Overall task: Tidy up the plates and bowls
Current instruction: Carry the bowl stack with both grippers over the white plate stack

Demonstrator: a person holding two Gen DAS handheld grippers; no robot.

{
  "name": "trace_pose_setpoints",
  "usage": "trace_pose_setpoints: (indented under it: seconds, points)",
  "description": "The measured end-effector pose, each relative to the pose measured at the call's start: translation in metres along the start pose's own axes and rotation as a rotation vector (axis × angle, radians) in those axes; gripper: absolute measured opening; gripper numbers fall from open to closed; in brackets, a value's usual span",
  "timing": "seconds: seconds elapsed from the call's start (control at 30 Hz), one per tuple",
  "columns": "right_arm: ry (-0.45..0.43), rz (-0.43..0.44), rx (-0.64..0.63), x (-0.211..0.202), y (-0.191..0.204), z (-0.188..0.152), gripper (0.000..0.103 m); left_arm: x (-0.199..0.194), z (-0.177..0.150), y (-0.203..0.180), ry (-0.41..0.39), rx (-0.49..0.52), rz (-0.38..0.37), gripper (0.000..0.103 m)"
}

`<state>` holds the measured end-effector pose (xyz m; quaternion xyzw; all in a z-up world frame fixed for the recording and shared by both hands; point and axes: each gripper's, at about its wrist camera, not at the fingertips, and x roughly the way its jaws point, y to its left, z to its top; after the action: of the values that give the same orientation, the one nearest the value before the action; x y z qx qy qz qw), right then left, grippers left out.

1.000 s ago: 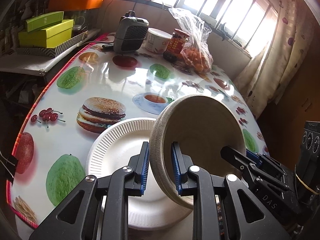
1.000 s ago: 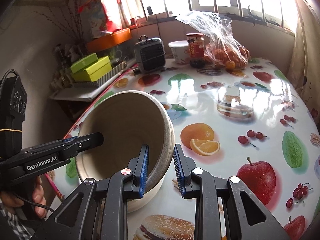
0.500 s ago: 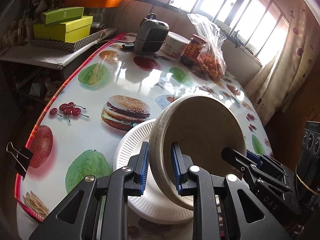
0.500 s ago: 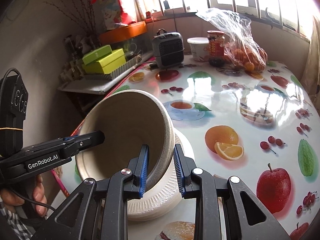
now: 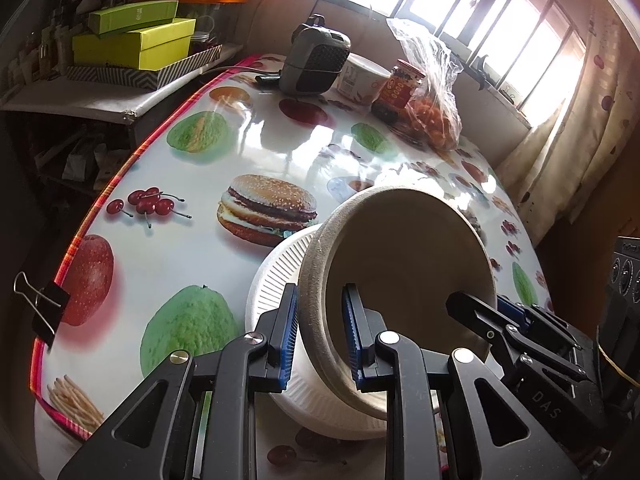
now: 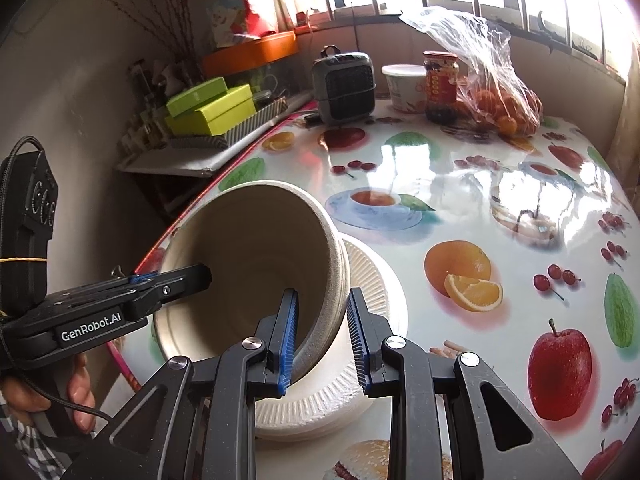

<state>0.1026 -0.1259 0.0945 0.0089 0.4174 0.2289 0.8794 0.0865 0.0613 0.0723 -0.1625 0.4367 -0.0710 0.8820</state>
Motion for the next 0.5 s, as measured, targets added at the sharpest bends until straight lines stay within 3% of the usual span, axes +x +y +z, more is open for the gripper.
trace_pose_setpoints:
  seconds: [0.5]
  points:
    - [0.022, -0.022, 0.014, 0.006, -0.002, 0.000, 0.025, 0.012, 0.000, 0.003, 0.036, -0.004, -0.013, 0.023]
